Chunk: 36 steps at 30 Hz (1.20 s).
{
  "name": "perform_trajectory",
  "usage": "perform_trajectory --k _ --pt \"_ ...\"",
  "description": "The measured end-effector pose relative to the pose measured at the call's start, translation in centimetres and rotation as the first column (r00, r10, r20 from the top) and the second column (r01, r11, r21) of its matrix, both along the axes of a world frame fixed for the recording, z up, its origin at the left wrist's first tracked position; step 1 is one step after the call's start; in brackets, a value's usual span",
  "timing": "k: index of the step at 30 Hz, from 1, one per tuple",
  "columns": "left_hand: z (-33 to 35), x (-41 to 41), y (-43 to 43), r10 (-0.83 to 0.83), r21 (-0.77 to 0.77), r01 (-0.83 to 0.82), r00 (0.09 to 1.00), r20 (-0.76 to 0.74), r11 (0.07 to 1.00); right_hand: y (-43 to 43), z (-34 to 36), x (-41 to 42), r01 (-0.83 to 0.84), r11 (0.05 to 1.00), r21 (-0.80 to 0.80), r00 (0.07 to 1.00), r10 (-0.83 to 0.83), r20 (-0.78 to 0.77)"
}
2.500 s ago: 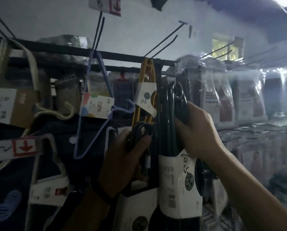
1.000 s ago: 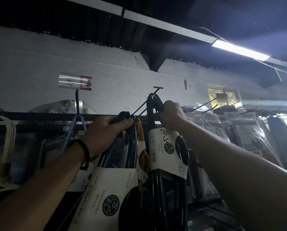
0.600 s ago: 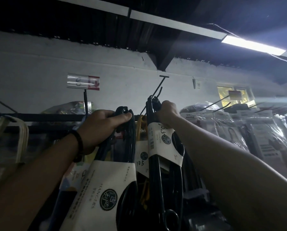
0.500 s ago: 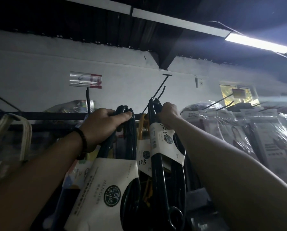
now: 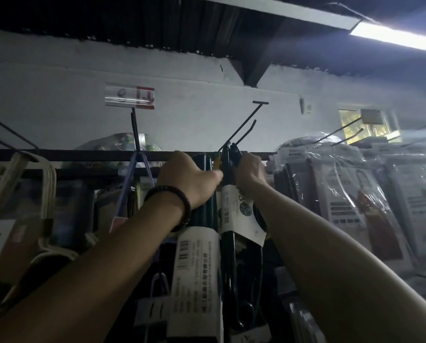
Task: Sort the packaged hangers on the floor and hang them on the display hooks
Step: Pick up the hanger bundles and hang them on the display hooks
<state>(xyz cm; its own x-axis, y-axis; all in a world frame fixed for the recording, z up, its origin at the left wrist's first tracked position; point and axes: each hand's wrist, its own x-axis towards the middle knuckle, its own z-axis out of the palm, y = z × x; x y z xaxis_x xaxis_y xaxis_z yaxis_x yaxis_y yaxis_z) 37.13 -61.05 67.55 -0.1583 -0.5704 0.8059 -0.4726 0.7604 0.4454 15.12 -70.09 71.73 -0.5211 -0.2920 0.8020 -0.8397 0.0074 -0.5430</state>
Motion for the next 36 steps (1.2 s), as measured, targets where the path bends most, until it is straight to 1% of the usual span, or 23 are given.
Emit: perform_trajectory --k 2,5,7,11,13,16,18,21,23,25,27,29,30,32,34,36 --pt "-0.3 -0.3 0.2 -0.021 0.031 0.021 1.0 0.008 0.999 0.0 -0.3 0.2 -0.013 1.0 0.019 1.0 0.014 -0.01" --pt "-0.7 -0.2 0.0 -0.098 0.134 0.09 0.994 0.052 0.987 0.4 -0.4 0.1 -0.034 0.999 0.033 0.999 0.035 -0.032" --pt "-1.1 0.2 -0.3 -0.112 0.147 0.107 0.993 0.025 0.983 0.7 -0.2 -0.1 -0.061 0.997 0.036 0.997 0.063 -0.041" --pt "-1.6 0.4 1.1 -0.091 0.021 0.094 0.991 -0.093 0.995 1.2 -0.1 0.1 0.008 0.999 0.035 0.999 -0.006 -0.047" --pt "-1.8 0.3 1.4 -0.024 -0.086 0.01 0.987 -0.156 0.996 0.8 -0.3 0.5 0.042 0.999 0.006 0.998 -0.042 -0.043" --pt "-2.0 0.2 2.3 0.039 -0.247 -0.101 0.97 -0.242 0.964 -0.3 -0.9 1.3 0.05 0.998 -0.027 0.999 -0.05 0.006" --pt "-1.8 0.2 2.1 0.066 -0.269 -0.137 0.964 -0.257 0.953 -1.4 -1.3 1.3 -0.003 1.0 -0.031 0.999 0.004 0.035" --pt "-1.4 0.2 1.3 0.111 -0.207 -0.168 0.959 -0.262 0.964 -2.0 -1.7 0.8 -0.18 0.98 -0.083 0.981 0.185 0.059" --pt "-1.4 -0.4 0.7 0.125 -0.171 -0.167 0.965 -0.23 0.971 -1.4 -1.7 -0.1 -0.299 0.949 -0.102 0.949 0.306 0.07" --pt "-1.9 -1.4 0.3 0.135 -0.153 -0.164 0.973 -0.185 0.975 -0.4 -1.3 -1.2 -0.362 0.931 -0.05 0.927 0.365 0.084" --pt "-2.3 -2.5 0.2 0.142 -0.18 -0.17 0.977 -0.16 0.969 0.5 -0.5 -2.3 -0.364 0.931 0.008 0.929 0.362 0.08" --pt "-2.3 -3.2 0.4 0.161 -0.209 -0.19 0.976 -0.147 0.959 1.3 0.0 -2.7 -0.326 0.945 0.02 0.945 0.325 0.043" --pt "-2.2 -3.4 0.6 0.166 -0.212 -0.194 0.976 -0.141 0.958 1.6 0.1 -2.6 -0.292 0.956 0.01 0.956 0.292 0.003" --pt "-2.2 -3.5 1.1 0.168 -0.231 -0.194 0.977 -0.127 0.953 1.9 -0.3 -2.1 -0.225 0.972 -0.062 0.973 0.221 -0.063" --pt "-2.1 -3.2 1.9 0.154 -0.257 -0.184 0.979 -0.133 0.949 1.8 -0.8 -1.4 -0.163 0.98 -0.117 0.985 0.154 -0.08" --pt "-1.8 -2.7 2.6 0.11 -0.274 -0.144 0.985 -0.137 0.951 0.8 -1.5 -0.9 -0.11 0.987 -0.114 0.992 0.101 -0.077"
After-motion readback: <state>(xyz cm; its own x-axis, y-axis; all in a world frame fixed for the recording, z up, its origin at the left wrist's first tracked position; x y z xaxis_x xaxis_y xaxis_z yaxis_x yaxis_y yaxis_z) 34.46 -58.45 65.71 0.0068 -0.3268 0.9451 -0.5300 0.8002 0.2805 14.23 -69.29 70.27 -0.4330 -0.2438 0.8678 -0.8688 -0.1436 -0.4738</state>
